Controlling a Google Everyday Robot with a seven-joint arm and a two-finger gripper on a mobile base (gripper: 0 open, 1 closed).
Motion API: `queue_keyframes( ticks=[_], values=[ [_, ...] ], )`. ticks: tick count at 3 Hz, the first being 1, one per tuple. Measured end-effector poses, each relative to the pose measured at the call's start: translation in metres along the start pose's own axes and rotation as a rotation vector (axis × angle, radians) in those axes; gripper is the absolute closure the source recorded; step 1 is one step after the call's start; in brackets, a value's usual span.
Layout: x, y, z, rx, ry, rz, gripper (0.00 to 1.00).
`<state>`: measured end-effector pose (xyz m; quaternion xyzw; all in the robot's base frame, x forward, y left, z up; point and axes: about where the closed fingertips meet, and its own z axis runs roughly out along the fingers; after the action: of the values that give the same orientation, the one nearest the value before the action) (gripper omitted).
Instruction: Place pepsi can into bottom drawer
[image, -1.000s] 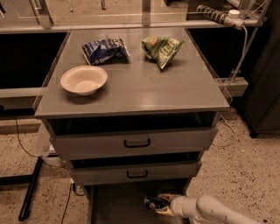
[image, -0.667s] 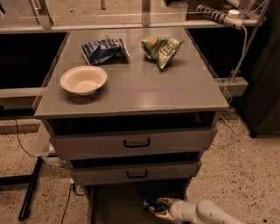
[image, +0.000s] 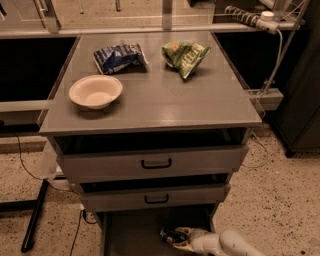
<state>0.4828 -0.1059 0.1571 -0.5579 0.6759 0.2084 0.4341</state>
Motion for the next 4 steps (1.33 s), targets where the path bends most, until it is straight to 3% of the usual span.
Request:
queue_keyframes(
  ticks=[1, 4],
  values=[
    [0.0017, -0.0009, 0.0003, 0.003, 0.001, 0.001, 0.81],
    [0.0016, -0.0008, 0.0004, 0.003, 0.001, 0.001, 0.12]
  ],
)
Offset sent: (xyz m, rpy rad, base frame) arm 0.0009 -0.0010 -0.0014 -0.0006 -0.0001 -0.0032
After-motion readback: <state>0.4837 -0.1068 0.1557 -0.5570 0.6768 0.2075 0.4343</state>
